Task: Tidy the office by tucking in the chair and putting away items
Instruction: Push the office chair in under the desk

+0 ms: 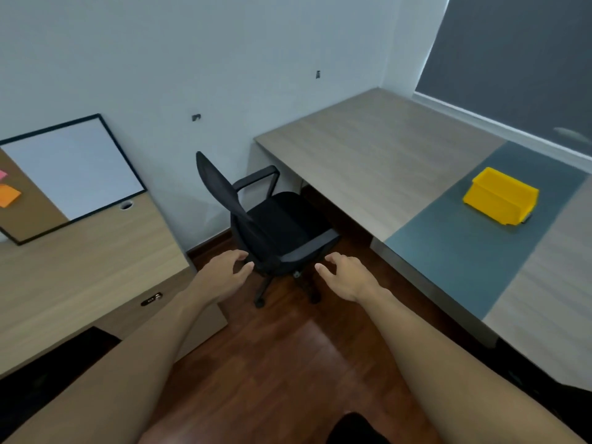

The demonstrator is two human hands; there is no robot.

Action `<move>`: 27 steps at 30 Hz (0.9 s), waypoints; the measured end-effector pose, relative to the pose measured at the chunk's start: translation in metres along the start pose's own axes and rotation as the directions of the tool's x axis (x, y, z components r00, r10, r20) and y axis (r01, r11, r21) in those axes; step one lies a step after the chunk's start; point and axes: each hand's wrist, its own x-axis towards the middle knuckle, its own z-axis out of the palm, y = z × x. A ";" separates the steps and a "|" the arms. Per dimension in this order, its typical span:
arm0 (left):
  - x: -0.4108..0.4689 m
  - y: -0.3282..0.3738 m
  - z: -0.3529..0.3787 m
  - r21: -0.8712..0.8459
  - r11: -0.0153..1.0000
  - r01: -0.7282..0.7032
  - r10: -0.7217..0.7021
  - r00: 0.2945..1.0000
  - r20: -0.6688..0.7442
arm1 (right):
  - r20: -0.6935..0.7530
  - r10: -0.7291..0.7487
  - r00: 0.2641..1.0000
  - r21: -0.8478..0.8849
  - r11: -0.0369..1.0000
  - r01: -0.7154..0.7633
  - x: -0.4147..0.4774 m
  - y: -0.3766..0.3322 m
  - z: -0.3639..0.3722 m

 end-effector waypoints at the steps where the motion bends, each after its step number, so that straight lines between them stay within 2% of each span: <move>1: 0.009 -0.007 -0.005 -0.012 1.000 0.010 -0.010 1.000 -0.007 | 0.007 -0.010 1.000 0.003 1.000 0.010 0.014 -0.008 0.001; 8: 0.075 -0.046 -0.038 -0.031 0.995 0.098 -0.099 0.994 -0.046 | 0.091 -0.108 0.990 0.058 0.993 0.103 0.128 -0.054 0.007; 18: 0.180 -0.094 -0.100 0.053 0.977 0.206 -0.204 0.978 -0.046 | 0.164 -0.212 0.963 0.175 0.967 0.183 0.253 -0.115 0.010; 24: 0.243 -0.125 -0.111 0.050 0.986 0.156 -0.155 0.988 -0.028 | 0.192 -0.276 0.942 0.190 0.952 0.240 0.302 -0.162 0.028; 27: 0.283 -0.154 -0.116 0.077 0.994 0.083 -0.083 0.997 -0.010 | 0.169 -0.275 0.947 0.175 0.954 0.245 0.329 -0.190 0.044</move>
